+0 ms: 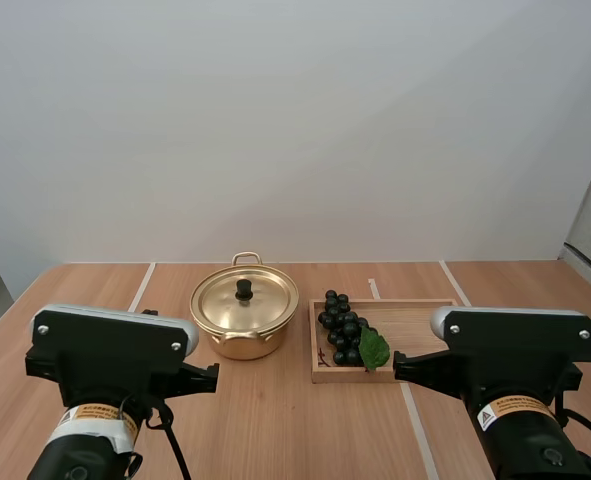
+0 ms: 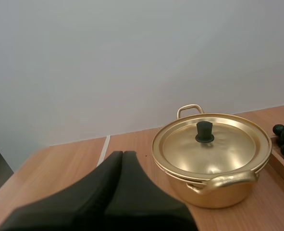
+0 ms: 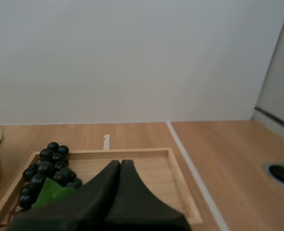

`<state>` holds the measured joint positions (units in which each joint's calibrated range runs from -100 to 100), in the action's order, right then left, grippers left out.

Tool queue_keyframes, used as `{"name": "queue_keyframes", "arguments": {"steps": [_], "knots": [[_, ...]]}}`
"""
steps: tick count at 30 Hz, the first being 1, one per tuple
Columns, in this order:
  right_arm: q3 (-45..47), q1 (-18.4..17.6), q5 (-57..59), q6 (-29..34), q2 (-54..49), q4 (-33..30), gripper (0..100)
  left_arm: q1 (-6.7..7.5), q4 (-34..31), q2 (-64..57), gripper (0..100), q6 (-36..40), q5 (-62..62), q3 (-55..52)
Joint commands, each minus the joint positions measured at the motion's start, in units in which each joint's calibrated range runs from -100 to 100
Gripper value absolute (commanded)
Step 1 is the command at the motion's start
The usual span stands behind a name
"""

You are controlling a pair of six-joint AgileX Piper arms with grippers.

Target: Open the pot, put the pineapple inside, and close it

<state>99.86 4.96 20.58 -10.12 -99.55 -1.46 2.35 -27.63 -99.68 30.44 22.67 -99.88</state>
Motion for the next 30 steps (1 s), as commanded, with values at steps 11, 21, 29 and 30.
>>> {"name": "queue_keyframes", "arguments": {"steps": [11,21,29,30], "knots": [[0.14,1.22,10.41,-0.33,-0.45,2.04,0,0.24,1.24,-0.32,0,-6.46,10.64,-0.12],[0.14,1.22,10.75,-0.33,-0.45,-6.95,0,0.38,1.34,-0.32,0,-15.30,12.04,-0.12],[0.14,1.22,11.08,-0.33,-0.45,-6.58,0,0.31,14.55,-0.32,0,-14.17,8.00,-0.12],[0.14,1.22,11.08,-0.33,-0.45,-6.58,0,0.31,14.55,-0.32,0,-14.19,8.00,-0.12]]}}
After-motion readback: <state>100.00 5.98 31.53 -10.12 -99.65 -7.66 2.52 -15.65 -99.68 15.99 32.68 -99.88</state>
